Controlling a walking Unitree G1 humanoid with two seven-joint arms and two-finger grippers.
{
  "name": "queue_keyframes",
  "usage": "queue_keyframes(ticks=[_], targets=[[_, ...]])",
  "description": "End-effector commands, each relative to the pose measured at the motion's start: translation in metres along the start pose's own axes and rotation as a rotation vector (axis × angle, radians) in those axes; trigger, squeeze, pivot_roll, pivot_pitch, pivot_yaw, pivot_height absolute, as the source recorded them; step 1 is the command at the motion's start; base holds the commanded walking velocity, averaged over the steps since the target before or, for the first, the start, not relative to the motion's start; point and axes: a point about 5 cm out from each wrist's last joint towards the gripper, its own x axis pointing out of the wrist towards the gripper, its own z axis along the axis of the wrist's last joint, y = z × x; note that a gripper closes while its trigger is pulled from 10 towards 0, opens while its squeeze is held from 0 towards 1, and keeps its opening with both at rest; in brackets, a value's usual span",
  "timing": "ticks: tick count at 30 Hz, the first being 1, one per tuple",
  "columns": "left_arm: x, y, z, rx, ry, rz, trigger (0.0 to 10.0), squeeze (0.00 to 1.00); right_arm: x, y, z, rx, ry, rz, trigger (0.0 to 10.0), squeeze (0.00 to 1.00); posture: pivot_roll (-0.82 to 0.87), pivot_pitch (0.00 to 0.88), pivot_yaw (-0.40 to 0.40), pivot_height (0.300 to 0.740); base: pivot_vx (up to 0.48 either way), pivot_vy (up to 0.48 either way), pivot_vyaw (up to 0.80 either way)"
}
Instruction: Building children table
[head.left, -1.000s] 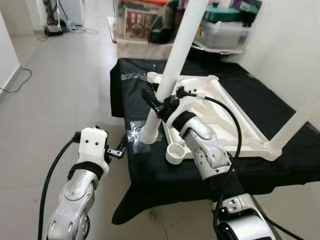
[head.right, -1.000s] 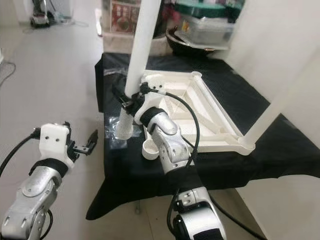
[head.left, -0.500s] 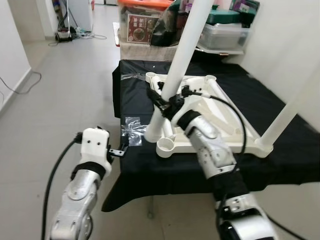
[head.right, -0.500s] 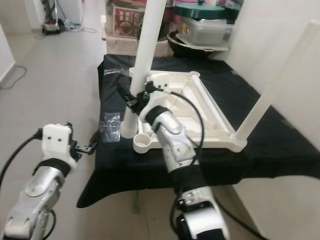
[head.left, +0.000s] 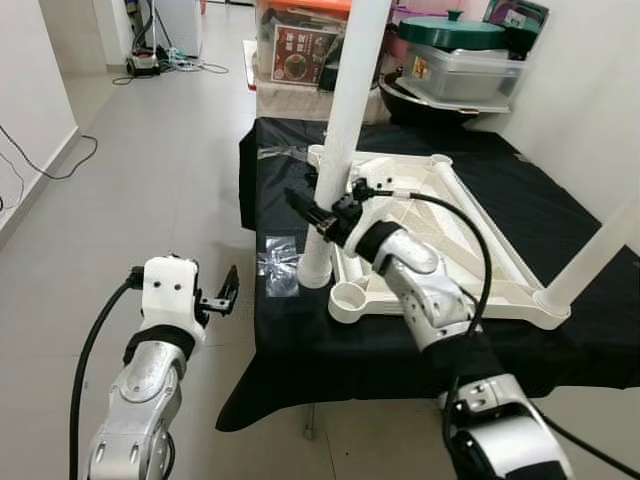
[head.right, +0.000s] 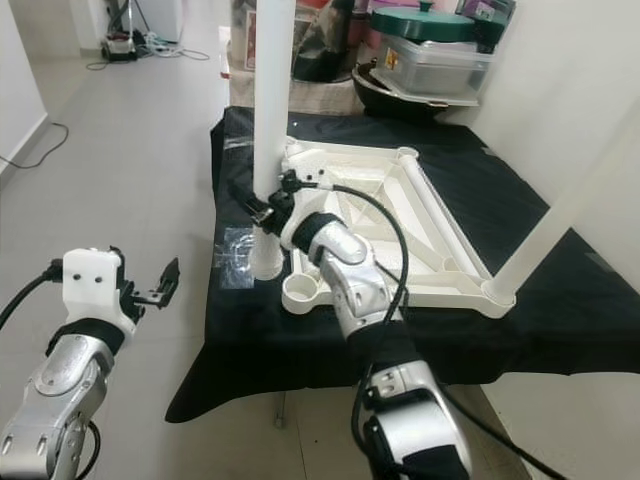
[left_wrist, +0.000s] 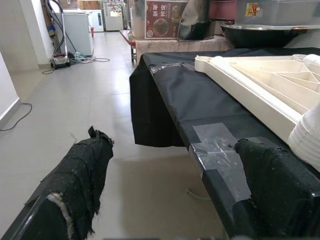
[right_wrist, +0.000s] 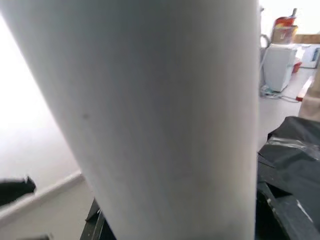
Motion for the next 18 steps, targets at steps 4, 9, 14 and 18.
queue_keyframes(ticks=[4,9,14,18], targets=[[-0.003,0.0,-0.002,0.005,0.003,0.001,10.0,0.0,-0.008,-0.015,0.012,-0.05,-0.004,0.044,10.0,0.0,0.13,0.0,-0.141,0.74,0.0,0.0,0.0],[-0.002,0.0,-0.004,0.005,0.008,-0.004,10.0,0.0,-0.022,-0.028,0.015,-0.071,0.024,0.075,10.0,0.0,0.11,0.0,-0.13,0.74,0.0,0.0,0.0],[-0.002,0.001,-0.003,0.006,0.009,-0.005,10.0,0.0,-0.029,-0.018,0.0,-0.074,0.068,0.144,10.0,0.0,0.11,0.0,-0.128,0.74,0.0,0.0,0.0],[-0.002,0.001,-0.003,0.006,0.007,-0.004,10.0,0.0,-0.032,-0.013,-0.009,-0.086,0.098,0.185,10.0,0.0,0.12,0.0,-0.128,0.74,0.0,0.0,0.0]])
